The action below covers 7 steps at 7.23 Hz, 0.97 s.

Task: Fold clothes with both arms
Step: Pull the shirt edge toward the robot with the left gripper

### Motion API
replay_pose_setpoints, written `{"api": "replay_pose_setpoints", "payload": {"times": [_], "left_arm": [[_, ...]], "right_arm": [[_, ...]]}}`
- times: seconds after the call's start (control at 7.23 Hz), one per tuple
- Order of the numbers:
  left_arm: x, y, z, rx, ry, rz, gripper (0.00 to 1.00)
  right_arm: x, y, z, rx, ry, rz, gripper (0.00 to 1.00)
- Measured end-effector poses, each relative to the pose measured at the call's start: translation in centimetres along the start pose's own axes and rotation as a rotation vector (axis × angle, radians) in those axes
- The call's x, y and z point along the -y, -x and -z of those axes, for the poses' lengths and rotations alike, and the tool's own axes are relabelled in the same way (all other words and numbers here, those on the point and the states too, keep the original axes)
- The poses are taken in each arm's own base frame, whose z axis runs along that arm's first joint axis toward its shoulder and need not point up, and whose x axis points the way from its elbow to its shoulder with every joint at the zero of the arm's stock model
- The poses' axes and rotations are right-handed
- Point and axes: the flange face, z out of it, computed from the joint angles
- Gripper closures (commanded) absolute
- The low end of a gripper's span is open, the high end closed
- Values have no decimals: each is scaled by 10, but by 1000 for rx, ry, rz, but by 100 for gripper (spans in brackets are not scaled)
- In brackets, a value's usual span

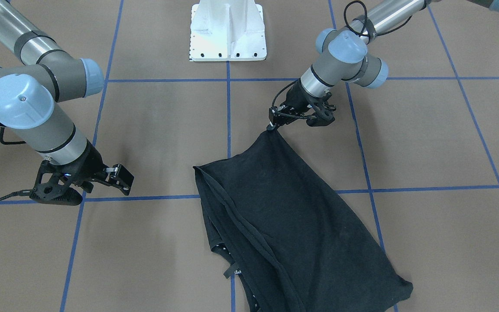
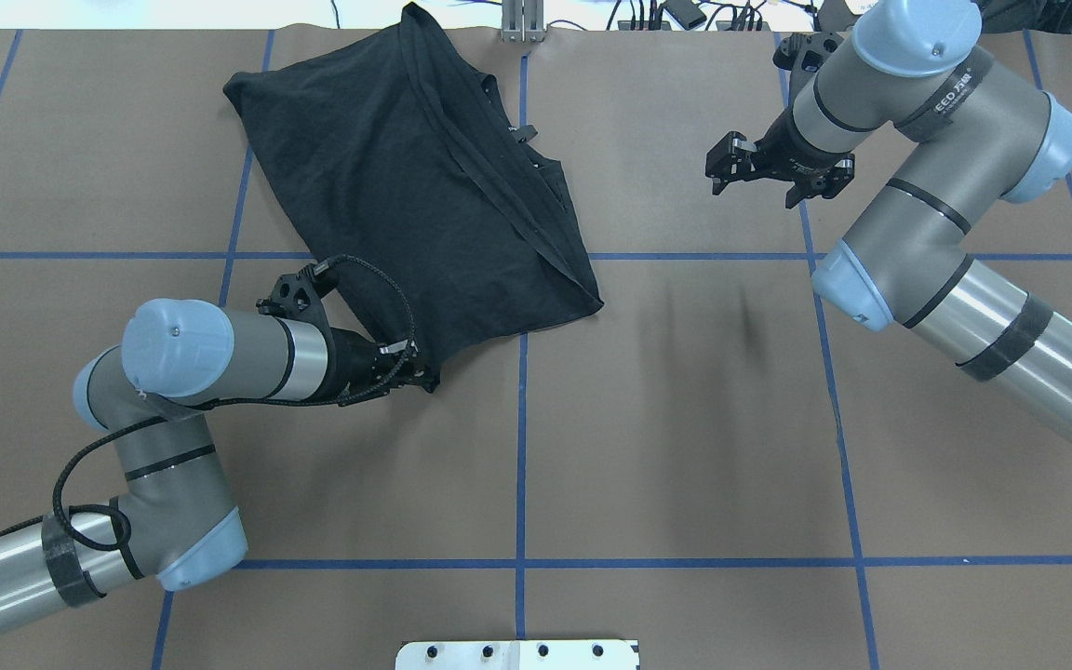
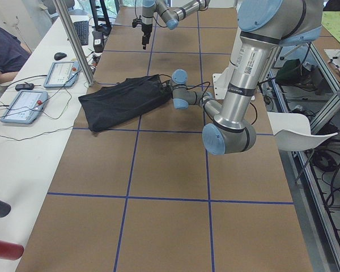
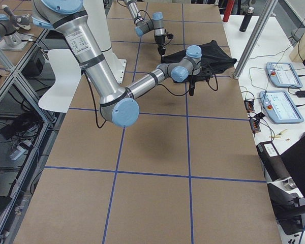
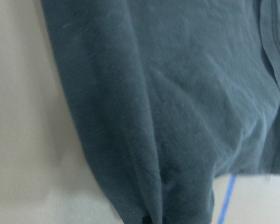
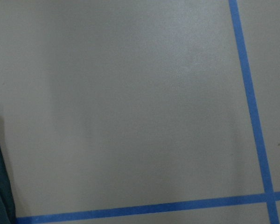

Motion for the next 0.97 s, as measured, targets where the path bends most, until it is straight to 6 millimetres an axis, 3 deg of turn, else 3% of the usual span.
{"api": "replay_pose_setpoints", "payload": {"times": [0.28,0.55,0.69,0.97], "left_arm": [[-62,8,-1,-10,74,-29,100],[-116,33,19,-7,145,-67,100],[-128,53,42,3,170,-104,100],[-126,101,81,55,181,-208,100]], "right_arm": [[0,-3,-1,-2,0,-2,1],[0,-3,0,-3,0,-2,1],[0,-3,0,-2,0,-2,1],[0,-3,0,-2,-1,-1,1]]}}
